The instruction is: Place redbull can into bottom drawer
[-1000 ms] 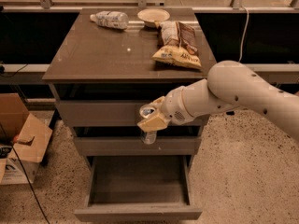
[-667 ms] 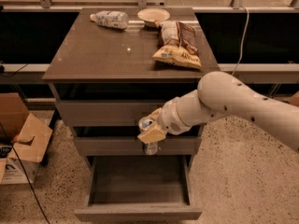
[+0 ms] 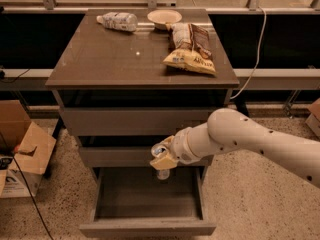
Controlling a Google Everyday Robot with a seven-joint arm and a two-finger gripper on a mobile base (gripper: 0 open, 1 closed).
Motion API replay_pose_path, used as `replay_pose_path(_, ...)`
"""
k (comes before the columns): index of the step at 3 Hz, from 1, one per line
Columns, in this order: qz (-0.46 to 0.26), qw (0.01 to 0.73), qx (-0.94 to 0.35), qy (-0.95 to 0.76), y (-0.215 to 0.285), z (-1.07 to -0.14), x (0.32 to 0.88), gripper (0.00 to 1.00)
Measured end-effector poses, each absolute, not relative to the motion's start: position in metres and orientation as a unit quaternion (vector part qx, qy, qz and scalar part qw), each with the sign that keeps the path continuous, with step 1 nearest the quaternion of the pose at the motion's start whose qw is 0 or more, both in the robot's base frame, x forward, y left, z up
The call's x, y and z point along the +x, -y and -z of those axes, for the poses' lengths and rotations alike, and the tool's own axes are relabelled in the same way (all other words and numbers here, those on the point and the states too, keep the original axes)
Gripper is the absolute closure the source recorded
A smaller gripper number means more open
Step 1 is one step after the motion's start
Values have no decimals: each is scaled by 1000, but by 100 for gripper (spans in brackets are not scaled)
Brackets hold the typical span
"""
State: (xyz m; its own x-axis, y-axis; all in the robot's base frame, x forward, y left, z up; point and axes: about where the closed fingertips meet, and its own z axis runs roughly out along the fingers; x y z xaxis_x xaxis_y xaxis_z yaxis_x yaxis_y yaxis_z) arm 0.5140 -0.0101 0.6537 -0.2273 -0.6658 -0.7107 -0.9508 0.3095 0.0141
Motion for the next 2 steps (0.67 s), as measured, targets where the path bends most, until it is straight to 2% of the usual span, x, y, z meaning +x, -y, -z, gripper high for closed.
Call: replay_pose_path(2,-242,310,-488,-779,33,-542,536,100)
